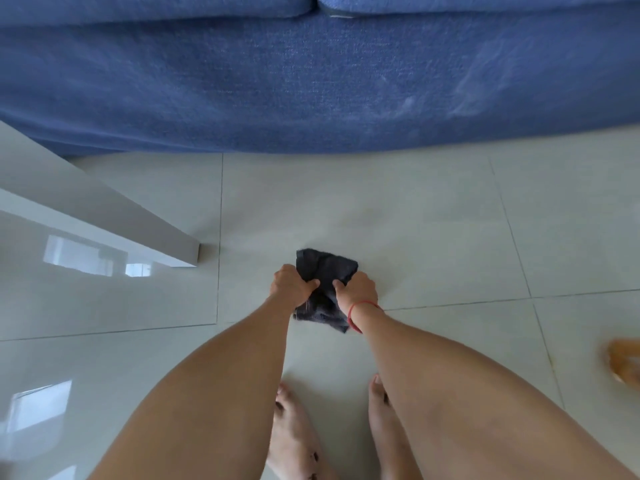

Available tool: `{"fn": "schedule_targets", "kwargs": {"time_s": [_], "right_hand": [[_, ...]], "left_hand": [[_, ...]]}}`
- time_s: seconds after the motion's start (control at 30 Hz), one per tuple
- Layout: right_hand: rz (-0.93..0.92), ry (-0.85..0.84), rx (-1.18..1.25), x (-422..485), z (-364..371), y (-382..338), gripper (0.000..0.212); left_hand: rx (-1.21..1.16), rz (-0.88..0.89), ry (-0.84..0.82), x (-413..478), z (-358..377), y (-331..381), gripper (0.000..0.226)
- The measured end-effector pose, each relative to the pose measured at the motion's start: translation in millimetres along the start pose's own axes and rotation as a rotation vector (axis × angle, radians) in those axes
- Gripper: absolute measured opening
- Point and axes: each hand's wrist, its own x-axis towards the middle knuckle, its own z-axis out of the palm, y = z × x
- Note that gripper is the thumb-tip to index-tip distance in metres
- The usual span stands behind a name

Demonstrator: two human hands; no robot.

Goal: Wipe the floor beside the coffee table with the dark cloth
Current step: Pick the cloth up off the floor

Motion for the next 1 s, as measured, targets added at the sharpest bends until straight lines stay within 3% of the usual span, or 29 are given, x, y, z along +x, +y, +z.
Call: {"fn": "schedule_targets", "kwargs": {"time_s": [0.17,0.33,0.53,0.67,0.83,1.0], "right_hand": [[-0.010,-0.042,0.053,-45,4,26,0.034],[-0.210,0.069,0.150,-90,-45,-2,0.033],[-0.514,0.250,0.285,-171,-138,-95,0.032],[-0.683,0.299,0.326,-242,-169,-142,0.039],[-0.855,0.234,0.336,-324,-151,-186,0.039],[-0.991,0.050,0.253,-406,-83,-220,0.039]], "left_hand": [[-0.039,0.005,-0.104,-44,17,-31,0.052],[-0.284,0.158,-0.037,-105,-34,-6,0.038],[-0.475,0.335,0.267,-210,-144,59,0.038],[-0.541,0.356,0.449,-274,-205,61,0.047],[-0.561,0.336,0.680,-333,-266,3,0.056],[-0.608,0.164,0.835,-392,-307,-104,0.062]]}}
